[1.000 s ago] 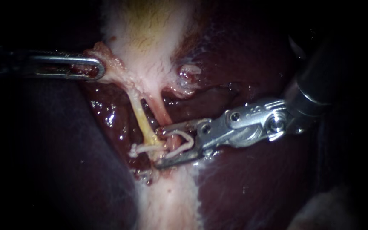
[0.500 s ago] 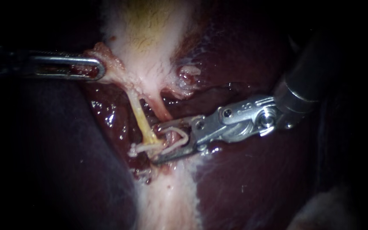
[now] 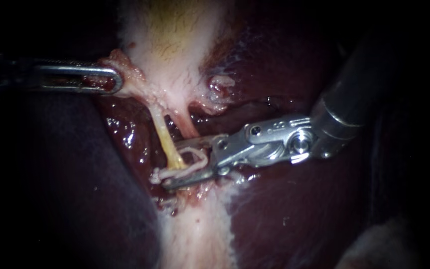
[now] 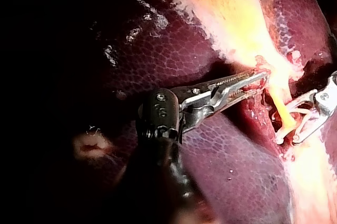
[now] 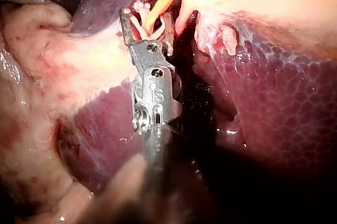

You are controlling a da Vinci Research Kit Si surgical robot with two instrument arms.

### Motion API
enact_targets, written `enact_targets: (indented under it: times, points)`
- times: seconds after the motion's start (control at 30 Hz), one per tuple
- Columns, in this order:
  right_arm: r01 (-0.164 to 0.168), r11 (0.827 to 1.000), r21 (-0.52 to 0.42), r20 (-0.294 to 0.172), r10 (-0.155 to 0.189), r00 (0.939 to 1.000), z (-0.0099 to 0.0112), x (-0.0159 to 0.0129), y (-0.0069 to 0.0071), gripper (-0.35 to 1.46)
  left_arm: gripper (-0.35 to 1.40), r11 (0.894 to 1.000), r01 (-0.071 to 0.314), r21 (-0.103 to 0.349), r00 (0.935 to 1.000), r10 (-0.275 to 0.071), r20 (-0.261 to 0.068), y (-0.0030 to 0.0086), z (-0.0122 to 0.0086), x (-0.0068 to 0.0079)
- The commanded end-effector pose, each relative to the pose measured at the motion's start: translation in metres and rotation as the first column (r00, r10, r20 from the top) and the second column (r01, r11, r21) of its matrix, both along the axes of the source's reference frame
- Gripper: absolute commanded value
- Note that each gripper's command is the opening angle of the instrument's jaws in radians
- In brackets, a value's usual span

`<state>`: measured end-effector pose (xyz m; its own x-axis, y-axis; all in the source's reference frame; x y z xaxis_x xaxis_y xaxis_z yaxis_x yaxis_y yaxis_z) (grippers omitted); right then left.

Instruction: Clipping second clip left tube

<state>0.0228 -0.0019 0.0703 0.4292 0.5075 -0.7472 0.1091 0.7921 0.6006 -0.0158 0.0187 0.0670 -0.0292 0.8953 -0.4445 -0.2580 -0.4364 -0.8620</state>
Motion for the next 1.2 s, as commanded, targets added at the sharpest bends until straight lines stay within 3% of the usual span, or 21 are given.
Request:
enact_targets:
  times: [0.03, 0.4, 0.53, 0.73, 0.83, 0.97, 1.07, 1.2]
  points:
    - [0.001, 1.0, 0.001, 0.002, -0.001, 1.0, 0.0, 0.0002, 0.0, 0.49, -0.35, 1.0, 0.0, 0.0, 1.0, 0.0, 0.0, 0.0, 0.0, 0.0]
    - [-0.013, 1.0, 0.017, 0.005, 0.013, 0.9999, 0.0004, 0.0023, -0.001, 0.5, -0.35, 1.0, 0.0, 0.0, 1.0, 0.0, 0.0, 0.0, 0.0, -0.0001]
    - [-0.032, 0.999, 0.039, -0.017, 0.033, 0.9993, 0.0002, 0.0024, -0.0012, 0.5, -0.35, 1.0, 0.0, 0.0, 1.0, 0.0, 0.0, 0.0, 0.0, -0.0001]
    - [-0.021, 0.996, 0.083, -0.072, 0.027, 0.997, -0.0014, 0.0022, -0.0014, 0.5, -0.35, 1.0, 0.0, 0.0, 1.0, 0.0, 0.0, 0.0, 0.0, 0.0]
    - [-0.006, 0.995, 0.1, -0.114, 0.018, 0.9933, -0.0026, 0.0024, -0.0018, 0.5, -0.35, 1.0, 0.0, 0.0, 1.0, 0.0, 0.0, -0.0001, 0.0, 0.0]
    - [0.043, 0.991, 0.124, -0.171, -0.021, 0.9851, -0.0043, 0.0028, -0.0027, 0.49, -0.35, 1.0, 0.0, 0.0, 1.0, 0.0, 0.0, -0.0001, 0.0, 0.0]
    - [0.081, 0.988, 0.135, -0.193, -0.054, 0.9797, -0.0052, 0.0032, -0.0034, 0.49, -0.35, 1.0, 0.0, 0.0, 1.0, 0.0, 0.0, 0.0, 0.0, 0.0]
    - [0.094, 0.986, 0.141, -0.213, -0.062, 0.975, -0.006, 0.0035, -0.004, 0.48, -0.35, 1.0, 0.0, 0.0, 1.0, 0.0, 0.0, 0.0, 0.0, 0.0]
